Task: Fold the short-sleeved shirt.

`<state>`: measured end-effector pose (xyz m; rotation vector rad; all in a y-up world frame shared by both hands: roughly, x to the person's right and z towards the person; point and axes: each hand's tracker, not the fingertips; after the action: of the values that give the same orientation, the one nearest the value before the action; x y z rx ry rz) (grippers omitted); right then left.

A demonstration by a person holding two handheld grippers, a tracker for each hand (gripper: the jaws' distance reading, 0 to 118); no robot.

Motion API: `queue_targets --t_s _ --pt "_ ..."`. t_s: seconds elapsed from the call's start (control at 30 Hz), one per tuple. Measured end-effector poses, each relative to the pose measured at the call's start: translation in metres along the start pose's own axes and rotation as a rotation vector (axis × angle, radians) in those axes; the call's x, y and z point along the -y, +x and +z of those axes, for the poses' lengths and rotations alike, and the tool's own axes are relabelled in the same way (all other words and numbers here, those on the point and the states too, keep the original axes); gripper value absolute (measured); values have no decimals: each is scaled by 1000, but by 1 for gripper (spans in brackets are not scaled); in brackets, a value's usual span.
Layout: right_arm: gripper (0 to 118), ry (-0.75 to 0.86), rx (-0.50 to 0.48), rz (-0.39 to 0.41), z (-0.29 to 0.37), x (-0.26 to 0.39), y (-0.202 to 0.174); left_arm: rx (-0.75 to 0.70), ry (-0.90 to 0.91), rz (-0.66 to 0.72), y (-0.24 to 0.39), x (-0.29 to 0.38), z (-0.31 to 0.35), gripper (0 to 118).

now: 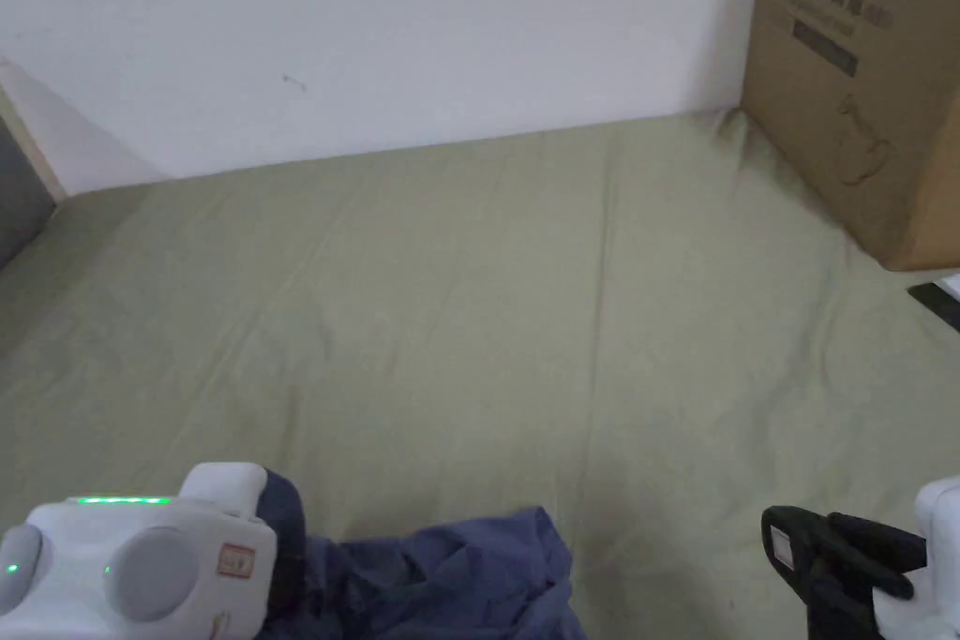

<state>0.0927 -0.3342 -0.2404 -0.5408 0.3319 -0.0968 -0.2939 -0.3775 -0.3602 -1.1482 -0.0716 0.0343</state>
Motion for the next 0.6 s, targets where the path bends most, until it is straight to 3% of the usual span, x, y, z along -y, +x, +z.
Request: queue_targets --t_s 0.1,0.13,0.17,0.2,0.23,0.27,0.37,0.43,0.47,0.5,0.53,0.57,0.6 --pt "0 12 23 -32 11 3 13 223 -72 78 46 -11 -34 19" --pt "0 17 30 -43 14 4 17 360 -83 126 57 -12 -44 29" --pt "0 19 35 -54 16 5 22 497 -112 181 67 -16 -55 57" --pt "0 17 41 -65 18 5 25 612 -178 232 74 -17 -68 93" --pt "0 15 46 -72 19 5 28 619 -161 253 76 -18 -73 118" --pt "0 14 51 -78 20 5 31 646 -106 308 77 -18 -70 113" --pt "0 24 55 -92 23 6 37 553 -78 271 68 -18 -50 111" --pt "0 23 56 -96 20 6 38 454 -37 148 62 -18 -26 110" --pt "0 22 55 -97 19 7 38 402 -14 78 58 -15 -18 104" --pt "0 20 54 -98 17 7 38 333 22 9 55 -9 -10 85" --pt "0 18 53 -100 15 7 38 265 56 -55 56 -5 -6 36" --pt "0 16 50 -102 14 8 37 179 56 -120 62 -4 -4 0" --pt "0 13 45 -102 13 8 37 126 53 -166 67 1 -9 0"
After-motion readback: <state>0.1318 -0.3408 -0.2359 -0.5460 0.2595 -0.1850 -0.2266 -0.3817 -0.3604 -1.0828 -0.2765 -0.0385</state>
